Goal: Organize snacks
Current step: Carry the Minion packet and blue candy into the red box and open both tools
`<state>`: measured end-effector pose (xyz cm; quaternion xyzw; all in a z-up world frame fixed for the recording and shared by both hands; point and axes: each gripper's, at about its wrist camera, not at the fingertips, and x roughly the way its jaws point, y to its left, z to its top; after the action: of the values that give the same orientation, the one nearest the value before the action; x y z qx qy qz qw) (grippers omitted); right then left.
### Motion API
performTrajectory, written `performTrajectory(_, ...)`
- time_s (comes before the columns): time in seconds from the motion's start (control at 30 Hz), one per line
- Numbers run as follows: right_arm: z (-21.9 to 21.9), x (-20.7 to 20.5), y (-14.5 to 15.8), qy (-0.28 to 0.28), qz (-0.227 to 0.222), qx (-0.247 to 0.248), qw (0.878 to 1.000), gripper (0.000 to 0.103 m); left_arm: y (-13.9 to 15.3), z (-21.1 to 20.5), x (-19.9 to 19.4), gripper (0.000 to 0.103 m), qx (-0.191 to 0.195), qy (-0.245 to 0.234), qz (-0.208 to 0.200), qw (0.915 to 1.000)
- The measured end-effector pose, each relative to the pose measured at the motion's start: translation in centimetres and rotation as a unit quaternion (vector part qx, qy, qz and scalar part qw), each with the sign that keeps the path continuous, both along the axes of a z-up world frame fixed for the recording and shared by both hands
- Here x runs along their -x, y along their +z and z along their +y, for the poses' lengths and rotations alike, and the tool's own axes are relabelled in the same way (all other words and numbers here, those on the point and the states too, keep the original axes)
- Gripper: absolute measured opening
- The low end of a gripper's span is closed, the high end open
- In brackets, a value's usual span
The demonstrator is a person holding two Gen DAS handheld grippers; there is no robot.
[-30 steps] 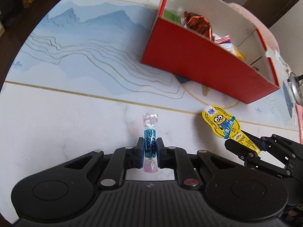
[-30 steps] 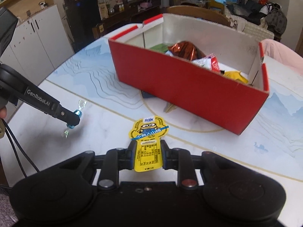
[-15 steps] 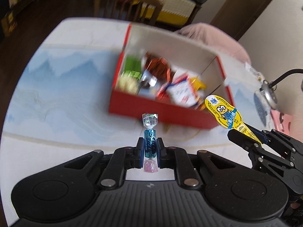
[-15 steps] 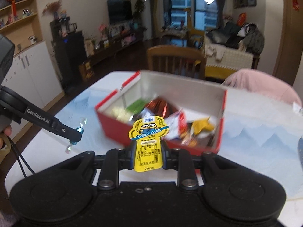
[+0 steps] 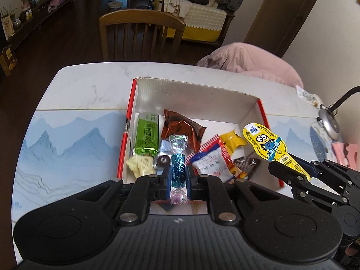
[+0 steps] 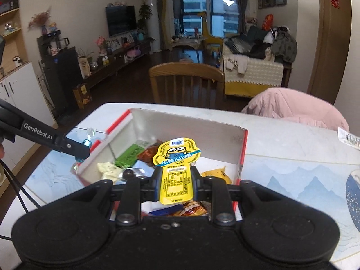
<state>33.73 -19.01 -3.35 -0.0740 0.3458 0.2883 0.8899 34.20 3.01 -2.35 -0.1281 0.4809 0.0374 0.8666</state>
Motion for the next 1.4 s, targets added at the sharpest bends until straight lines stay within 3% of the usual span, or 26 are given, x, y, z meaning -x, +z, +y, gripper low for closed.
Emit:
performTrajectory(0.37, 1.0, -4.7, -3.9, -0.015, 0.058, 0.028, 0.998, 0.023, -4.3, 0.8, -5.2, 0.012, -0.024, 0.008, 0.051, 0.9984)
performTrajectory(0.87, 2.3, -6.1, -7.0, -0.007, 0.085, 0.065, 0.994, 0.023, -9.2, 1.4, -8.4, 0.012, -0.033, -0.001, 0.112, 0.9932)
performTrajectory(1.4, 1.8, -5.7, -7.1, -0.019, 0.092, 0.07, 0.993, 0.034, -9.2, 1.7, -7.5, 0.014, -0.022, -0.003, 0.101, 0.9946)
